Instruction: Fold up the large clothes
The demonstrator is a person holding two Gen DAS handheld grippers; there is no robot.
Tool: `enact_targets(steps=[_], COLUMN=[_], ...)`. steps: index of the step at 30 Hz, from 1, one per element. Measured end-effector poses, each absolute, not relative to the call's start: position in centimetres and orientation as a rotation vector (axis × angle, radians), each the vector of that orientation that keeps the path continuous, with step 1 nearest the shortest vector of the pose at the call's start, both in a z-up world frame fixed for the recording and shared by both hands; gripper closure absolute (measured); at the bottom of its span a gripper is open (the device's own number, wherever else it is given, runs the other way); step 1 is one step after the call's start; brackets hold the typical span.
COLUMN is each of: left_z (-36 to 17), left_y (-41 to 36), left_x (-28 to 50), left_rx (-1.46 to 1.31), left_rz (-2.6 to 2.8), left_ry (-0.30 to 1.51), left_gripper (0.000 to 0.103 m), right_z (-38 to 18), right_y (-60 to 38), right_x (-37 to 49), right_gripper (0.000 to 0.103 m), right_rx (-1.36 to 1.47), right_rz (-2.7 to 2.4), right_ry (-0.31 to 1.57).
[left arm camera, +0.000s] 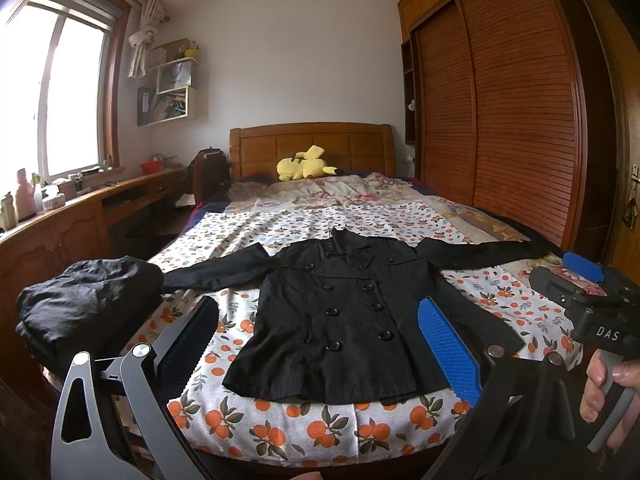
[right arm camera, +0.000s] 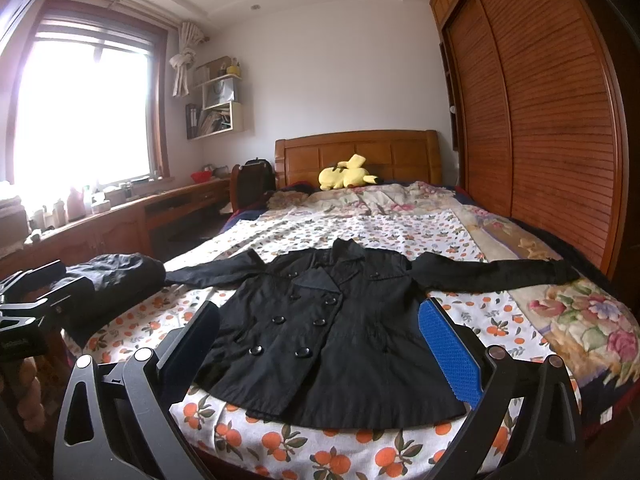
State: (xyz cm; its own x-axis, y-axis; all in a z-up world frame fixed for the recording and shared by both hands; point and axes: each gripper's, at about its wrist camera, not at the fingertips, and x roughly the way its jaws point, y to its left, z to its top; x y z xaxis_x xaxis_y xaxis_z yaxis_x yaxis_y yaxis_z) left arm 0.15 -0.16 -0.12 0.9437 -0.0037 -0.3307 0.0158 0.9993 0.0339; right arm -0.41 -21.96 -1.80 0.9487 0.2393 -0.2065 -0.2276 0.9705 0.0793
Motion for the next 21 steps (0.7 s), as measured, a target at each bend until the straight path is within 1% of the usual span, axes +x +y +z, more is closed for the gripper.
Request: enact_targets(steps=[21], left_z=[0.9], left_y=[-0.6], left_x=[-0.8], left_rx=[0.05], left_rz=[-0.014], left_ry=[0.312], left_gripper=[0.002], right_z=[-2.2], right_y=[-22.2], right_x=[-0.3], right_gripper=[0.007], right_rx=[0.052], right_rz=[0.236], right_ry=[0.217])
